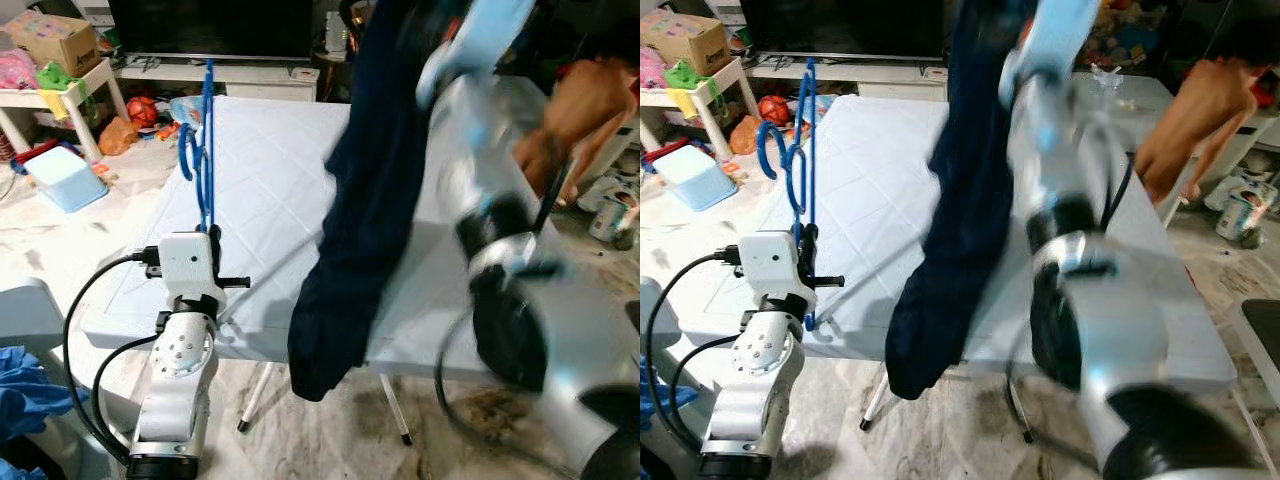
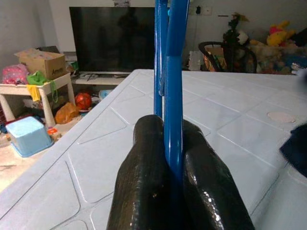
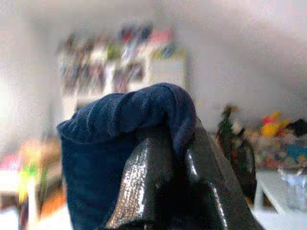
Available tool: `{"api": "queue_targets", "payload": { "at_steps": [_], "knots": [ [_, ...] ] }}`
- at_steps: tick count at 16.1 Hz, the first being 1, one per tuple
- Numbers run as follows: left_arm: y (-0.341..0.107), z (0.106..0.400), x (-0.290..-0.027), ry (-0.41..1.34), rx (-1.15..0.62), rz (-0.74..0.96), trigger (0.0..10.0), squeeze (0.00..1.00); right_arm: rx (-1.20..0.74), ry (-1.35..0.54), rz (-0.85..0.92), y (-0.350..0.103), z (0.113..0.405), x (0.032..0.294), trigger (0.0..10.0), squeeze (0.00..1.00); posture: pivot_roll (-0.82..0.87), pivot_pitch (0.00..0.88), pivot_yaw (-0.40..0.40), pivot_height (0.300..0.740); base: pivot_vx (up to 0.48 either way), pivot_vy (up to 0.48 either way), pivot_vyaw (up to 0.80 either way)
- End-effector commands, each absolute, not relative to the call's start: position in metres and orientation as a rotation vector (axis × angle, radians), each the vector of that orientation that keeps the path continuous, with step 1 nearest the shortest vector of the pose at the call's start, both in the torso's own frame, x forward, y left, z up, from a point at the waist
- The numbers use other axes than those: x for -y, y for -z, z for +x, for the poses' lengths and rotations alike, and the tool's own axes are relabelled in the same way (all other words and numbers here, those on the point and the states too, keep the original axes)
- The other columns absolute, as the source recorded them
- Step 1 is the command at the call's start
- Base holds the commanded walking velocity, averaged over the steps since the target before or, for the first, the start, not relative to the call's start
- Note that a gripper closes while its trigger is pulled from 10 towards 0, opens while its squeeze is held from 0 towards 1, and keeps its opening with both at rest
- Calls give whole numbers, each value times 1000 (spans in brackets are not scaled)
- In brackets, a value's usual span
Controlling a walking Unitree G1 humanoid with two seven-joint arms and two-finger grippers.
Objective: Hang hanger
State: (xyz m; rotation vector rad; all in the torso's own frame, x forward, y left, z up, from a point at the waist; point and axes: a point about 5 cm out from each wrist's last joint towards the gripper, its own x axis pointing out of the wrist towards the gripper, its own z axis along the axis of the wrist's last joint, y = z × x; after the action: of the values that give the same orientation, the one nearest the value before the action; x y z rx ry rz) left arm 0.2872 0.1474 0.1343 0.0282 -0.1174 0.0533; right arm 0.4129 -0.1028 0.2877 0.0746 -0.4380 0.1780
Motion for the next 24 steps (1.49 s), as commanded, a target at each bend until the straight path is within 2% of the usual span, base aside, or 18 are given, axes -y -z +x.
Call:
{"api": "queue_targets", "payload": {
  "at_steps": [1,2,3,6,10,11,16,19,21,24],
  "knots": [
    [-123,285,-147,-57,56,39,10000,0,330,-260,2,-255,411,98,10000,0,-24,0,-55,740,0,0,0],
    [-122,285,-147,-55,56,39,10000,0,262,-275,-42,-233,409,99,10000,671,-32,0,-50,740,0,0,0],
    [-121,286,-145,-43,50,38,10000,0,7,-394,-158,-168,396,105,10000,1000,-37,0,-43,740,0,0,0],
    [-121,287,-142,-24,48,35,10000,0,-169,-476,-290,-122,378,129,10000,1000,-46,0,-36,740,0,0,0],
    [-122,286,-142,-13,46,36,10000,0,-213,-551,-368,-124,370,163,10000,1000,-53,0,-27,740,0,0,0],
    [-121,286,-142,-11,41,37,10000,0,-250,-626,-380,-128,364,178,10000,1000,-55,0,-25,740,0,0,0],
    [-121,285,-142,-3,38,35,10000,0,-370,-883,-314,-129,337,201,10000,1000,-51,0,-25,740,0,0,0],
    [-120,285,-143,0,33,37,10000,0,-446,-1035,-246,-121,314,200,10000,1000,-53,0,-22,740,0,0,0],
    [-121,285,-141,6,34,34,10000,0,-472,-1165,-167,-113,294,182,10000,1000,-52,0,-19,740,0,0,0],
    [-121,285,-140,13,34,34,10000,0,-469,-1219,-32,-105,282,151,10000,1000,-47,0,-18,740,0,0,0]
  ]
}}
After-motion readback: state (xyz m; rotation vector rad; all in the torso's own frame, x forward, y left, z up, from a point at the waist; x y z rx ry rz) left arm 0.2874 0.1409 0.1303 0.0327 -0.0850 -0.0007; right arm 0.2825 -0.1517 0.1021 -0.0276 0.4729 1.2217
